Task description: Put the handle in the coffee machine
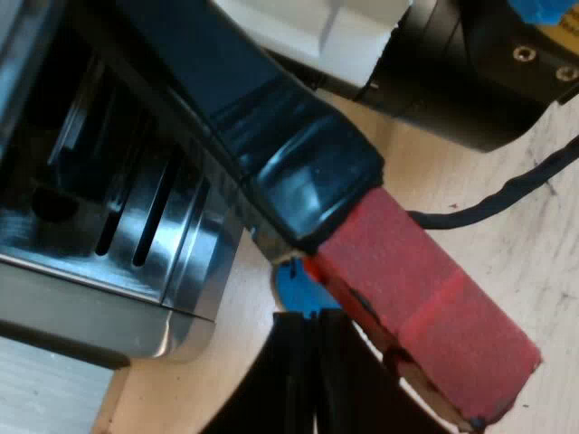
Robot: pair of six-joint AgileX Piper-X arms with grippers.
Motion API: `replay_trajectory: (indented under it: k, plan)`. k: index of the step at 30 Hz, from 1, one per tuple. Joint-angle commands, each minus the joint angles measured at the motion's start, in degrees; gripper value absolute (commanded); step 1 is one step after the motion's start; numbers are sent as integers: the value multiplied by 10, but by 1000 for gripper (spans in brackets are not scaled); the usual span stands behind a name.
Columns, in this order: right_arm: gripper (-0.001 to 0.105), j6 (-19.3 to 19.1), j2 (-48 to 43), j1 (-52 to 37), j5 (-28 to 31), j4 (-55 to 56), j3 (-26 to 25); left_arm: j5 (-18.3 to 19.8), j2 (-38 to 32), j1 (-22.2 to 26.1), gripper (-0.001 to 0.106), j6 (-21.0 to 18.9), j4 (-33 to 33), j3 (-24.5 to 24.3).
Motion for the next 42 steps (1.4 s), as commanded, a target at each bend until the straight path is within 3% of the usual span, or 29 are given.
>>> replay_trajectory:
  k: [1, 7, 15, 24, 27, 42]
  plan:
    - [22, -8, -160, 11, -23, 14, -14, 54, -6, -13, 1, -6, 23, -3]
    - [11, -8, -169, 21, -11, 47, -13, 56, -6, -13, 1, -6, 23, -3]
    - [11, -8, -169, 35, 24, 49, -6, 71, -6, -13, 1, -6, 23, -3]
    - [11, -7, -239, 66, 76, 49, 104, 71, -6, -13, 1, -8, 23, -3]
    - [11, -7, -267, 78, 80, 49, 130, 71, -6, -14, 1, -27, 20, -3]
    - [11, -7, -383, 146, 149, 50, 196, 71, -6, -41, 1, -66, 13, -3]
